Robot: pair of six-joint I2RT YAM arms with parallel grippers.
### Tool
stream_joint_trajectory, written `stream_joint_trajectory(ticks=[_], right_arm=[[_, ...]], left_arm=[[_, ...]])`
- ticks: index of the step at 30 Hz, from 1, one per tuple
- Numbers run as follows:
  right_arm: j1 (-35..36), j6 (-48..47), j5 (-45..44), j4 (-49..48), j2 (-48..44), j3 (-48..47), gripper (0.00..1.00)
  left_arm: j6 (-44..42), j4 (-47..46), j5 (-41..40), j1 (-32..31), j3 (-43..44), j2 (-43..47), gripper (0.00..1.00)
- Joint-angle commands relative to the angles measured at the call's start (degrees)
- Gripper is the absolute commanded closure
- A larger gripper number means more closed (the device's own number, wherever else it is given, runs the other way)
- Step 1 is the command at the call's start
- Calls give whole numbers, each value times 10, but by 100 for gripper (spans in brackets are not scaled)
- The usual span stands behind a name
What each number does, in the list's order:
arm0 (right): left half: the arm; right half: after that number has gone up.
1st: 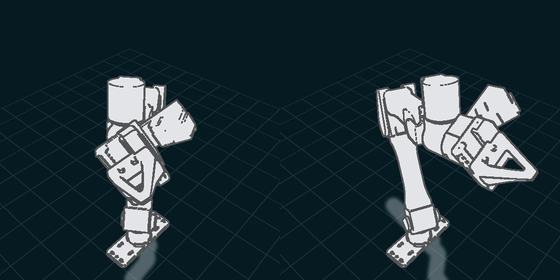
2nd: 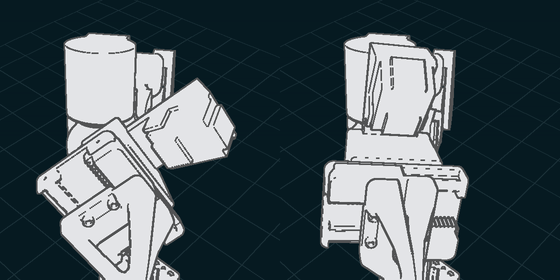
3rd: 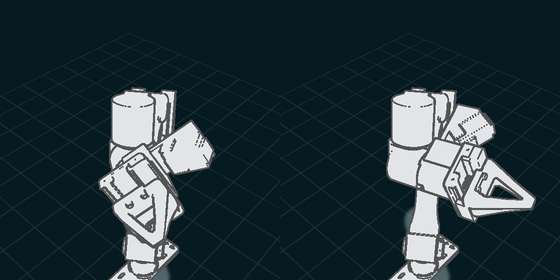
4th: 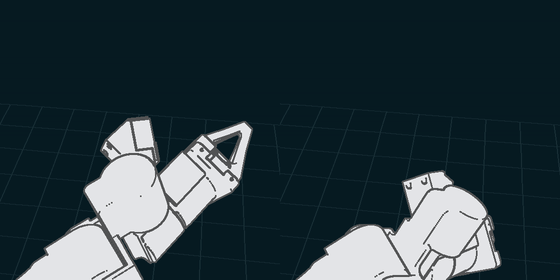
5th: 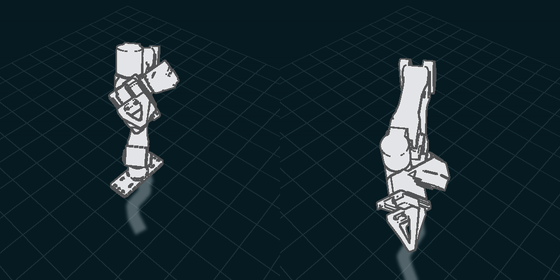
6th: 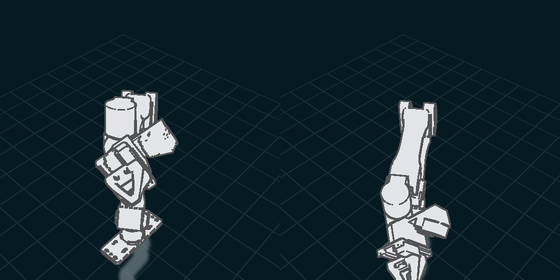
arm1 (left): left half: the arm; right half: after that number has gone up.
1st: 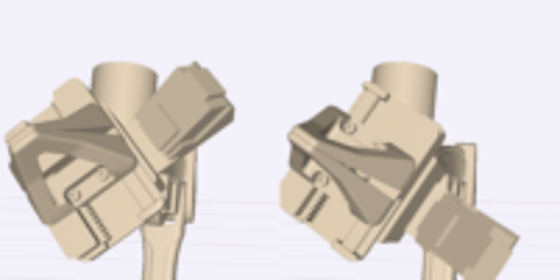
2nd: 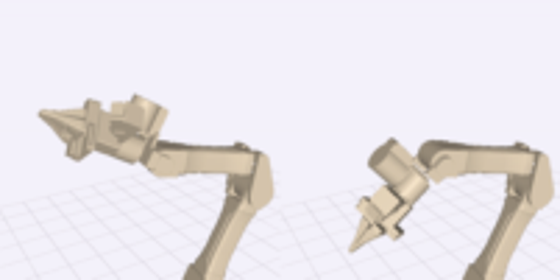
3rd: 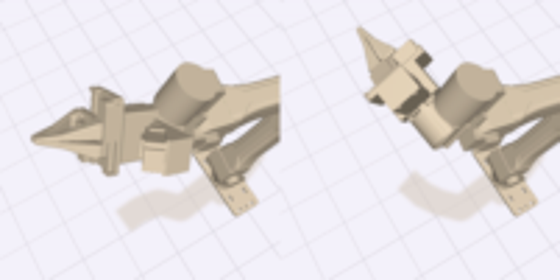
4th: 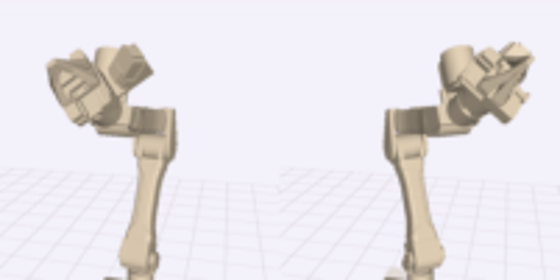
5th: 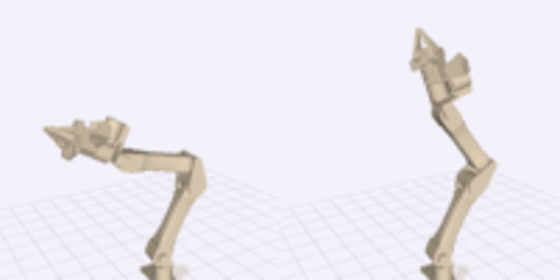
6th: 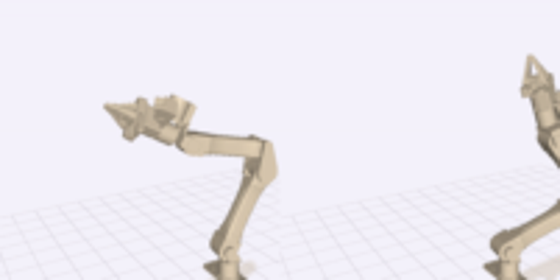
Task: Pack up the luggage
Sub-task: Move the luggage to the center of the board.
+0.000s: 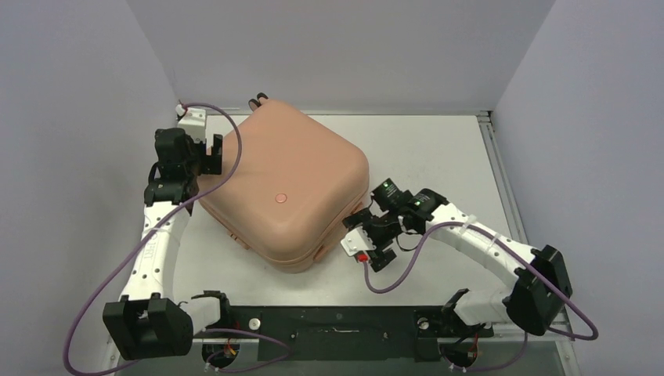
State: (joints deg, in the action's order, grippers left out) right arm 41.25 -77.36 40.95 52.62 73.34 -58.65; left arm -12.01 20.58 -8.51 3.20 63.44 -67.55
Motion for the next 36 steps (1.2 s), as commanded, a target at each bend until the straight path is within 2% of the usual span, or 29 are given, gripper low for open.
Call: stream_joint_trajectory(ticks=[1,10,16,19,24,28,36], right_arm=[[54,13,-32,-93,54,-6,7],[86,28,-111,-284,97,55,10],[57,-47,-123,-224,124,80,6],[13,-83,-113,-171,132,71,2],[-109,-134,-94,-109,123,35,2],[-208,-163,-81,-78,169,-18,2],[-284,-109,-108,-150,301,-122,2]], left_arm=[[25,-5,20,7,-24,37,4],[42,-13,29,16,-38,50,4],[43,-11,47,26,-39,70,4],[37,-5,52,26,-30,68,4],[28,-1,51,26,-14,56,4],[26,-1,57,26,-3,46,4],[18,-2,76,26,-1,56,4]])
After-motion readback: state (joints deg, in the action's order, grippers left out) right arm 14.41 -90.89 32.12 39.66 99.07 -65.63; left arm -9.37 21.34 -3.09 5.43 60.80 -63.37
